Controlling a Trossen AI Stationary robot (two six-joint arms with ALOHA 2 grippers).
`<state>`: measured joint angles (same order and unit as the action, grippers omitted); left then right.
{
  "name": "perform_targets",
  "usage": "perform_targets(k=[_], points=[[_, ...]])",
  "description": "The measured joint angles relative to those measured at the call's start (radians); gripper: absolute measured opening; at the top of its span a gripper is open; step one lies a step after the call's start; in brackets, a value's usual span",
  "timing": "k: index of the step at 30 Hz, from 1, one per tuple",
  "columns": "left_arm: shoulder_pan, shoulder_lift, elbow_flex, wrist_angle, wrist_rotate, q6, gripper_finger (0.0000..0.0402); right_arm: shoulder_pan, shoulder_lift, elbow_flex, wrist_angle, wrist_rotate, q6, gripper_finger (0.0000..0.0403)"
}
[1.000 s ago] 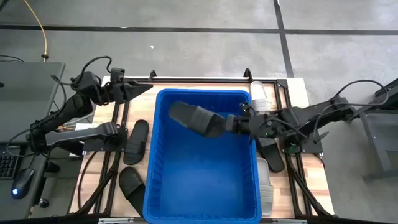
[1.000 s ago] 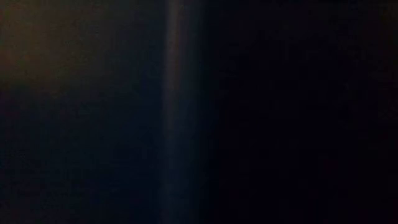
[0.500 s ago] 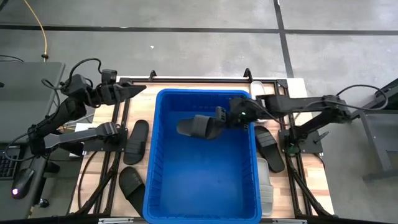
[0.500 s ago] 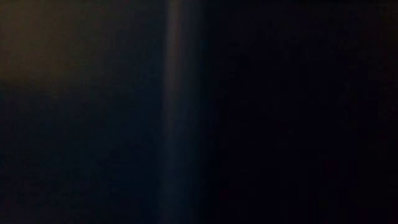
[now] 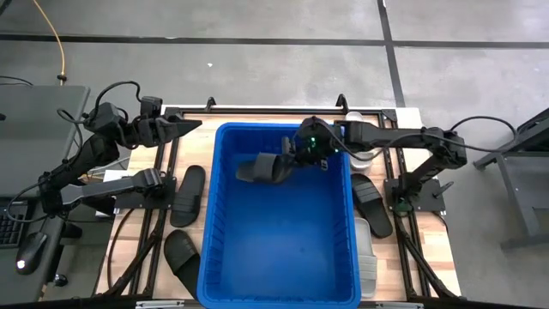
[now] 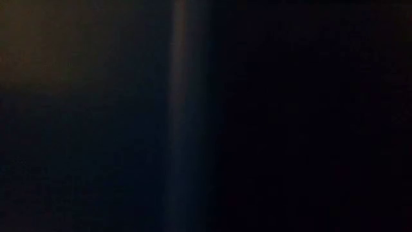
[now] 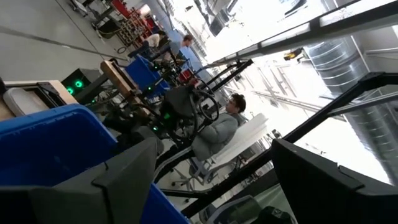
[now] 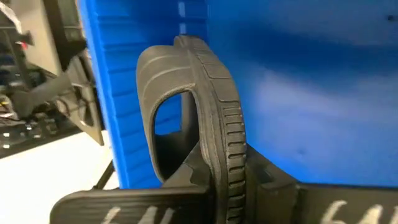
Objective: Pick and place slides into bin
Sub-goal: Put the top left black slide in the bin
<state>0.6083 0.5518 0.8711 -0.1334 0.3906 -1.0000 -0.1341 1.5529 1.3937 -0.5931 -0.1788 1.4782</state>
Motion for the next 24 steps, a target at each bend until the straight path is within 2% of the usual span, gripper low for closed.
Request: perform_targets(k=[7, 13, 19, 24], points=[[0.000, 0.000, 0.000, -0.001, 0.003, 0.000, 0.0303, -0.022, 0.080, 0.000, -0.012, -0.144, -0.002, 0.0007], [0.000, 0.000, 0.000, -0.016, 0.013, 0.007, 0.0303, -0.024, 0.146, 0.000, 0.068, -0.138, -0.008, 0.0007], [0.000, 0.000, 0.000, -0.066, 0.021, 0.008, 0.0303, -0.057, 0.220, 0.000, 0.057, -0.193, -0.041, 0.0008], [0.000, 0.000, 0.000, -0.078, 0.041, 0.008, 0.0303, -0.074, 0.235, 0.000, 0.039, -0.181, -0.068, 0.0007]])
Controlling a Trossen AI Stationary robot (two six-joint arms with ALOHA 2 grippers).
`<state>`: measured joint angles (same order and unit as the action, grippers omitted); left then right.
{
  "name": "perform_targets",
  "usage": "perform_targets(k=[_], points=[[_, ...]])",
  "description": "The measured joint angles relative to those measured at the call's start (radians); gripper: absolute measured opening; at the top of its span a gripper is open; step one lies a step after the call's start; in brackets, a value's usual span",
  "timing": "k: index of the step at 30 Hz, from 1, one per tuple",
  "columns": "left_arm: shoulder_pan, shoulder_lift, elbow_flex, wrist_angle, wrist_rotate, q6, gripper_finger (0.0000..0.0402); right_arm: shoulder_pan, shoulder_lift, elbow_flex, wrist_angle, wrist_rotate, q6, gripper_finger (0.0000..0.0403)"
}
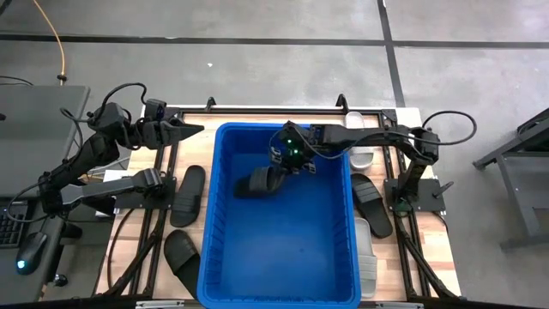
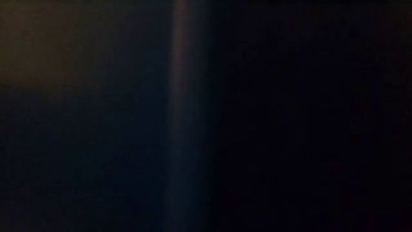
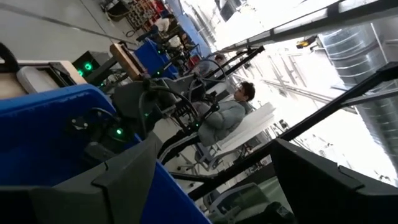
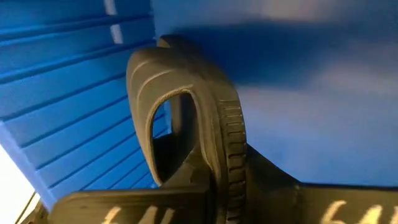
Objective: Pick and place slides into bin
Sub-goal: Put the top left black slide in the bin
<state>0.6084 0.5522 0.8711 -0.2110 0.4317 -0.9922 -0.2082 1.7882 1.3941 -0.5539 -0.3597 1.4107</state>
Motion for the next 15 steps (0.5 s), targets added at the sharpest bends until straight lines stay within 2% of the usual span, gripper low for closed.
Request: perform_targets(k=[8, 15], points=[[0.000, 0.000, 0.000, -0.002, 0.013, 0.000, 0.0303, -0.048, 0.000, 0.000, -0.098, 0.081, -0.058, 0.0007], [0.000, 0.000, 0.000, -0.001, 0.015, 0.000, 0.0303, -0.095, -0.001, 0.001, -0.135, 0.032, -0.085, 0.0007]])
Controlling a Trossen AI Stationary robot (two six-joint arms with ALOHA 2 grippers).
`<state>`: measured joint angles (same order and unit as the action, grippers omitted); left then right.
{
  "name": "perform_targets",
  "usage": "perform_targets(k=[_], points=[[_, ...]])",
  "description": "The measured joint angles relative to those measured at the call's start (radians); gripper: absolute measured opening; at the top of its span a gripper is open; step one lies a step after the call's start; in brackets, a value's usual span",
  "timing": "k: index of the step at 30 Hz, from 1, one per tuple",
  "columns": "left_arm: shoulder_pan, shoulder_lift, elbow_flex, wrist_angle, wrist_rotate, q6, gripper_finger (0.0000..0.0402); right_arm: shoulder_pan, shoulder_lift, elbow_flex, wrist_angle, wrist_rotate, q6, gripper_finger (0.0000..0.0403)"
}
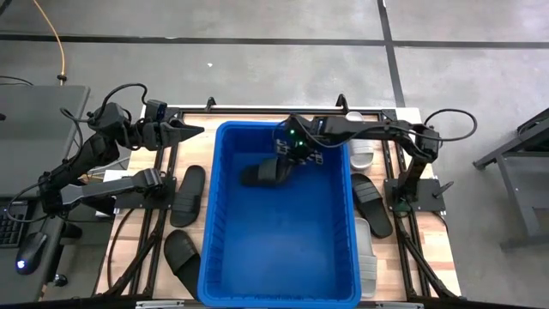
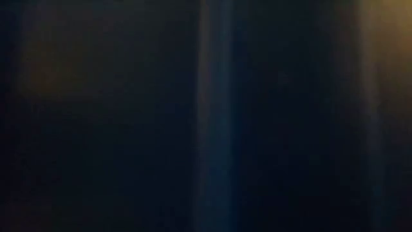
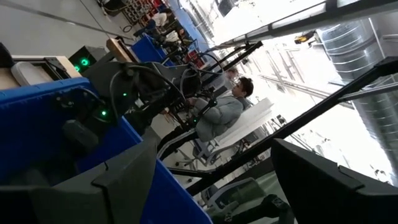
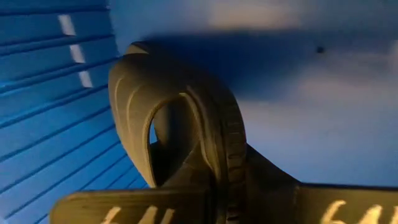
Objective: Pick and place slides into bin
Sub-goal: Put the top left black slide in the bin, then put the right black slide in the bin
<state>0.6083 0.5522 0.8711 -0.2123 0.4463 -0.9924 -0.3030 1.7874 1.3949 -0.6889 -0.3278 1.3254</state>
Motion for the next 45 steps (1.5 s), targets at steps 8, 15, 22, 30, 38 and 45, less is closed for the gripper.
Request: perform_targets(k=[8, 15, 22, 30, 38, 45], points=[[0.000, 0.000, 0.000, 0.000, 0.010, 0.000, 0.0303, -0.005, 0.000, 0.000, -0.055, -0.005, -0.037, 0.0018], [0.000, 0.000, 0.000, 0.000, 0.009, 0.000, 0.0303, -0.005, 0.000, 0.000, -0.044, -0.044, -0.042, 0.0092], [0.000, 0.000, 0.000, 0.000, 0.008, 0.000, 0.0303, -0.002, 0.000, -0.001, -0.082, -0.001, 0.012, 0.0162], [0.000, 0.000, 0.000, 0.000, 0.006, 0.000, 0.0303, 0.004, 0.000, -0.001, -0.207, 0.072, -0.001, 0.0203], [0.000, 0.000, 0.000, 0.000, 0.006, 0.000, 0.0303, 0.005, 0.000, -0.001, -0.240, 0.132, -0.060, 0.0220], [0.000, 0.000, 0.000, 0.000, 0.006, 0.024, 0.0303, 0.044, -0.030, 0.123, -0.249, 0.207, -0.191, 0.0220]])
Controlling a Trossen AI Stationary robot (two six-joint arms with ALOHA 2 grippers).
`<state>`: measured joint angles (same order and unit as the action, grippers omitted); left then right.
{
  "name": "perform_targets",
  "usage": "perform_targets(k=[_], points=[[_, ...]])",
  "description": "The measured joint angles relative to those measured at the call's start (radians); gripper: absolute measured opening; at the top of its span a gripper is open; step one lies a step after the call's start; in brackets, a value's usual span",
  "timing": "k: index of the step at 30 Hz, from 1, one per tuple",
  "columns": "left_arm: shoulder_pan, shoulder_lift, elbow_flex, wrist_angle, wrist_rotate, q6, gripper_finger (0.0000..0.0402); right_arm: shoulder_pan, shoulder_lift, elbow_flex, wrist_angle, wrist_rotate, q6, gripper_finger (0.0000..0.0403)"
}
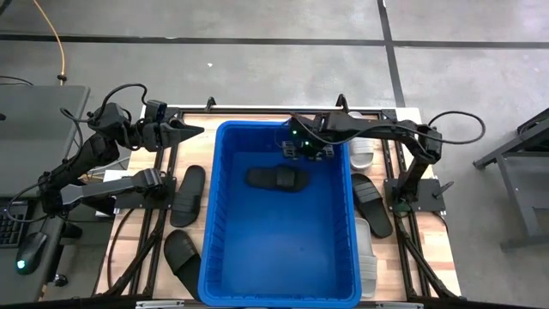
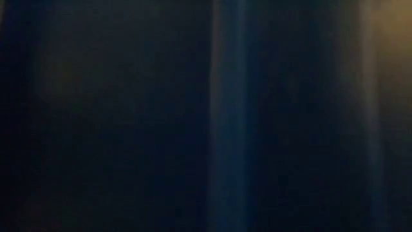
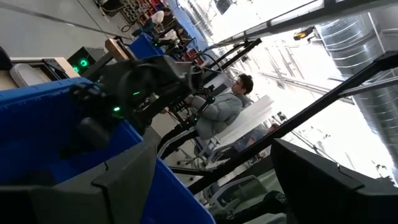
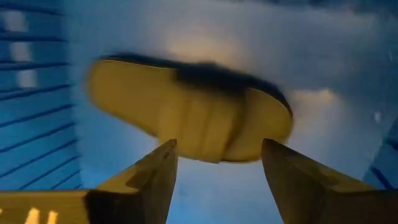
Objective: Pick and place slides into bin
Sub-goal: Put the right black slide in the bin
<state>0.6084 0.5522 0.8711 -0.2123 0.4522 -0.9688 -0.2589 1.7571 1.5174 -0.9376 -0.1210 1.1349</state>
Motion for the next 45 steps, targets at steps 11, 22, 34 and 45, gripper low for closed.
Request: perform_targets(k=[11, 22, 34, 45], points=[[0.000, 0.000, 0.000, 0.000, -0.015, 0.038, 0.0303, 0.112, -0.005, 0.329, -0.039, 0.217, -0.176, 0.0220], [0.000, 0.000, 0.000, 0.009, -0.019, 0.068, 0.0303, 0.227, -0.006, 0.476, 0.036, 0.265, -0.393, 0.0220], [0.000, 0.000, 0.000, 0.008, -0.101, 0.027, 0.0303, 0.234, -0.008, 0.492, -0.058, 0.138, -0.578, 0.0220], [0.000, 0.000, 0.000, -0.001, -0.153, 0.045, 0.0303, 0.206, -0.102, 0.492, -0.063, 0.143, -0.618, 0.0220]])
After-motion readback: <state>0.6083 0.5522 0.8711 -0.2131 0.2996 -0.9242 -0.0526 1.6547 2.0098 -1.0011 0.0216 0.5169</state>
